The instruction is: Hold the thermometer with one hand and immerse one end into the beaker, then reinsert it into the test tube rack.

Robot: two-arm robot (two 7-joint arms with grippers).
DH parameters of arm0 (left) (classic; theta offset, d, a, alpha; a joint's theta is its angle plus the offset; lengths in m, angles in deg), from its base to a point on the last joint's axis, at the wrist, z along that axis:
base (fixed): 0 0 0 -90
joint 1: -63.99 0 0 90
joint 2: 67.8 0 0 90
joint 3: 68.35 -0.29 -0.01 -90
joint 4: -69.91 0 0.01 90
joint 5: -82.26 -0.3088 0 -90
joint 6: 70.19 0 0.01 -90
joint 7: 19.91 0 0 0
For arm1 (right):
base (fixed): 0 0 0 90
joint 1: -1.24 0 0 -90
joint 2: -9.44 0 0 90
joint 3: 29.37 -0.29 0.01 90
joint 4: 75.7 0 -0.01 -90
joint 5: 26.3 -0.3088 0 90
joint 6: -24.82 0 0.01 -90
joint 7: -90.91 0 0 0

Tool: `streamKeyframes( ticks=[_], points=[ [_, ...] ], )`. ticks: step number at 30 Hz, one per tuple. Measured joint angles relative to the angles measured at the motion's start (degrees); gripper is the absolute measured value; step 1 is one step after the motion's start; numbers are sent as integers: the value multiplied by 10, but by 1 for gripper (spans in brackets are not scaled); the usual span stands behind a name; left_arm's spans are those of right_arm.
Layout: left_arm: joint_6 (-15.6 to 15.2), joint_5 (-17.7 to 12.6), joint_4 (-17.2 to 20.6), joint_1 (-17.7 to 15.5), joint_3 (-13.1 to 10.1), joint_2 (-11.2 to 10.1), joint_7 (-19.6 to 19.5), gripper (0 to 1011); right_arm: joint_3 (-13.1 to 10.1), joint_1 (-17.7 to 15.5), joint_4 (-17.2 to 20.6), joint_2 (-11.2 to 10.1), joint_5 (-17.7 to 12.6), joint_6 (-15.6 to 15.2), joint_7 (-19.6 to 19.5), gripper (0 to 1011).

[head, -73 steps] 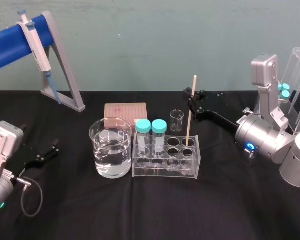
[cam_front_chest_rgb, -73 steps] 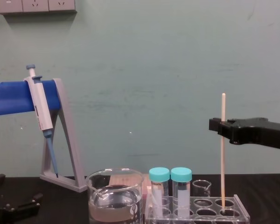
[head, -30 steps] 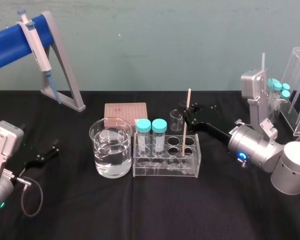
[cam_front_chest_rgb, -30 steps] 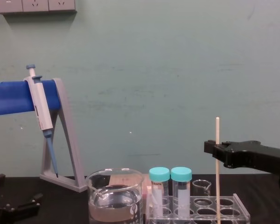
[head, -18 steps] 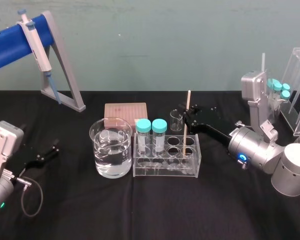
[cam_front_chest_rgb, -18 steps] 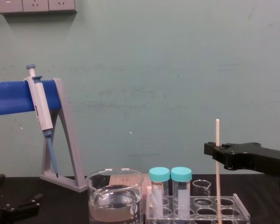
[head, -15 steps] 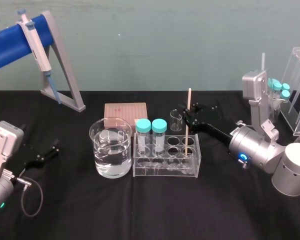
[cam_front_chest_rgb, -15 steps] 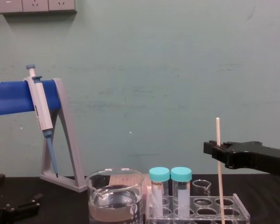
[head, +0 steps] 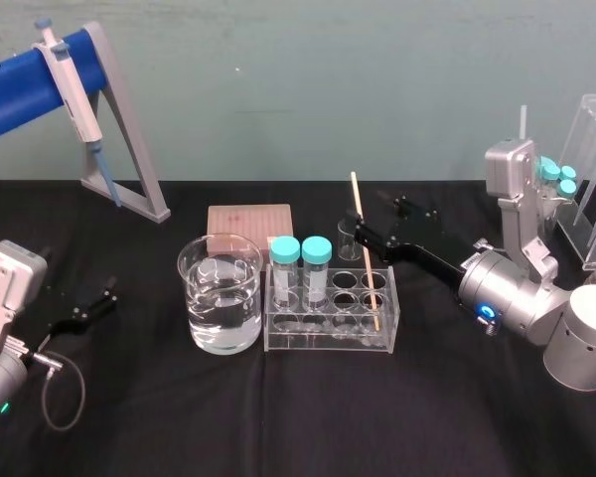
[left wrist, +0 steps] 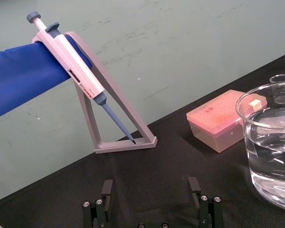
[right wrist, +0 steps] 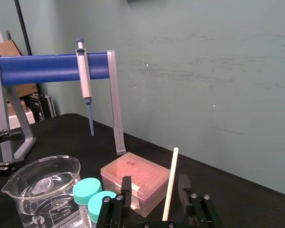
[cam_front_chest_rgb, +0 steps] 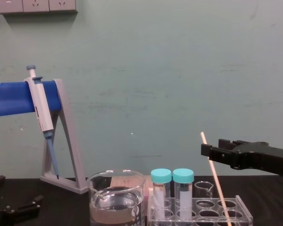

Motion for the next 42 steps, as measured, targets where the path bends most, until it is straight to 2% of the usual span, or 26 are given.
streamKeyframes(
  ticks=[11, 14, 16, 19, 20, 22, 25, 29, 34, 38, 42],
  points=[
    [0, 0, 0, 0, 0, 0, 0, 1004, -4, -4, 7, -2, 1, 0, -2, 934],
    [0, 0, 0, 0, 0, 0, 0, 1004, -8, -10, 23, -5, 1, -1, -9, 997],
    [0, 0, 0, 0, 0, 0, 0, 1004, -16, -20, 46, -10, 2, -2, -23, 1003],
    [0, 0, 0, 0, 0, 0, 0, 1004, -27, -37, 79, -17, 17, -4, -61, 1003],
    [0, 0, 0, 0, 0, 0, 0, 1004, -36, -50, 100, -18, 34, -8, -97, 1002],
    [0, 0, 0, 0, 0, 0, 0, 1004, -45, -62, 115, -17, 51, -12, -135, 1003],
    [0, 0, 0, 0, 0, 0, 0, 1004, -65, -88, 129, -2, 86, -13, -215, 1003],
    [0, 0, 0, 0, 0, 0, 0, 1004, -78, -105, 120, 22, 117, 5, -281, 1003],
    [0, 0, 0, 0, 0, 0, 0, 1004, -91, -111, 80, 56, 137, 36, -330, 1003],
    [0, 0, 0, 0, 0, 0, 0, 1004, -97, -110, 57, 70, 137, 49, -335, 1002],
    [0, 0, 0, 0, 0, 0, 0, 1004, -97, -110, 58, 69, 137, 51, -335, 1003]
  ],
)
